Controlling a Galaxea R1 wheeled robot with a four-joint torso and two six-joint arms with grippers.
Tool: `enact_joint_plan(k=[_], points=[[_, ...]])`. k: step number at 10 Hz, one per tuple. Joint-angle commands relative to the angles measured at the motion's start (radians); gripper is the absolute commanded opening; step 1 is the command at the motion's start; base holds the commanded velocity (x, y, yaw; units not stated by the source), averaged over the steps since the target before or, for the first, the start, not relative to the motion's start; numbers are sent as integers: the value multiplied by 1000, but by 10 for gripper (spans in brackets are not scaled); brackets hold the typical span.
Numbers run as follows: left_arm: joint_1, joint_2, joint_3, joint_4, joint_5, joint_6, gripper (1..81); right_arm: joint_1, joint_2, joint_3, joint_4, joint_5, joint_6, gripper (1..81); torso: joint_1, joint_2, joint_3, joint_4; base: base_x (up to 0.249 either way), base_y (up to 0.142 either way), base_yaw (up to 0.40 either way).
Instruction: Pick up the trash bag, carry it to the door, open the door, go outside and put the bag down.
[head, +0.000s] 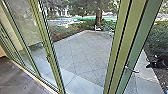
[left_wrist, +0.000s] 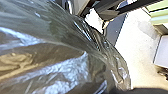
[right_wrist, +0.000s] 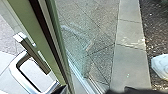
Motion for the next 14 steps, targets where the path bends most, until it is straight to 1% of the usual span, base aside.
enact_joint_plan(k=[1,2,6,8,9,10,11,12,13,14], points=[[-4,5,11,12,84,9,10,210,-18,-5,-204,-81,-15,811,0,0,0,0,0,0,0],[-4,6,11,9,84,8,10,233,-18,-16,-218,-83,-26,811,0,0,0,0,0,0,0],[-6,8,11,0,84,8,10,296,-17,-67,-220,-89,-97,811,0,0,0,0,0,0,0],[-4,8,11,-3,84,8,10,321,-15,-68,-220,-129,-104,811,0,0,0,0,0,0,0],[-6,8,11,-3,84,6,10,316,-18,-68,-221,-132,-121,811,0,0,0,0,0,0,0],[-6,8,11,-3,84,6,10,313,-23,-70,-221,-130,-123,811,0,0,36,-30,0,0,0],[-6,8,11,-3,84,6,10,311,-28,-76,-220,-130,-136,811,0,0,45,-48,0,0,0],[-6,6,11,-3,84,5,10,311,-34,-85,-215,-130,-141,811,0,0,52,-54,0,0,0],[-4,8,11,-3,84,5,10,311,-40,-91,-217,-129,-144,811,0,0,69,-72,0,0,0],[-4,8,11,-3,84,5,10,311,-46,-97,-215,-127,-160,811,0,0,63,-44,0,0,0]])
